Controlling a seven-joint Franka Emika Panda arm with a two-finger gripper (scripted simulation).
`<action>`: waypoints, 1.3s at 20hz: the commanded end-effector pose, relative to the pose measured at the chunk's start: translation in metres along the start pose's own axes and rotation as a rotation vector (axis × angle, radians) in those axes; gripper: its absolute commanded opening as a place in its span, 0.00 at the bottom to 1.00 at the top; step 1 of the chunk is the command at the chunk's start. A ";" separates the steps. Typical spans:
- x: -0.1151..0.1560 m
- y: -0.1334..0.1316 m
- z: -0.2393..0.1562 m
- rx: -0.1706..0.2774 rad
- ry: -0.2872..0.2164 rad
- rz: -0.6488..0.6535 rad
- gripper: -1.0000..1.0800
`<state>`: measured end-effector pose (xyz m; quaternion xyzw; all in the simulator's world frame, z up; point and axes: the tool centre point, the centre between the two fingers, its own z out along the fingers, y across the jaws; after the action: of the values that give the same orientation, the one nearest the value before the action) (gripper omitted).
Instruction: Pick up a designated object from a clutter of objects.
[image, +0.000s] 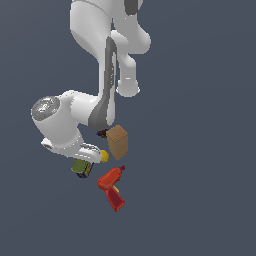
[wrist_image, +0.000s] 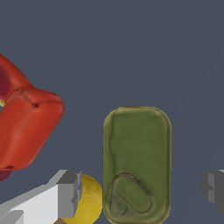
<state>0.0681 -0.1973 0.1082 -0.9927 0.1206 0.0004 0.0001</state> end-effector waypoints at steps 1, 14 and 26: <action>0.000 0.000 0.005 0.000 -0.001 0.000 0.96; 0.000 0.001 0.050 0.000 0.001 0.001 0.96; 0.000 0.001 0.049 0.000 0.000 0.001 0.00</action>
<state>0.0677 -0.1981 0.0588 -0.9926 0.1212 0.0007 0.0001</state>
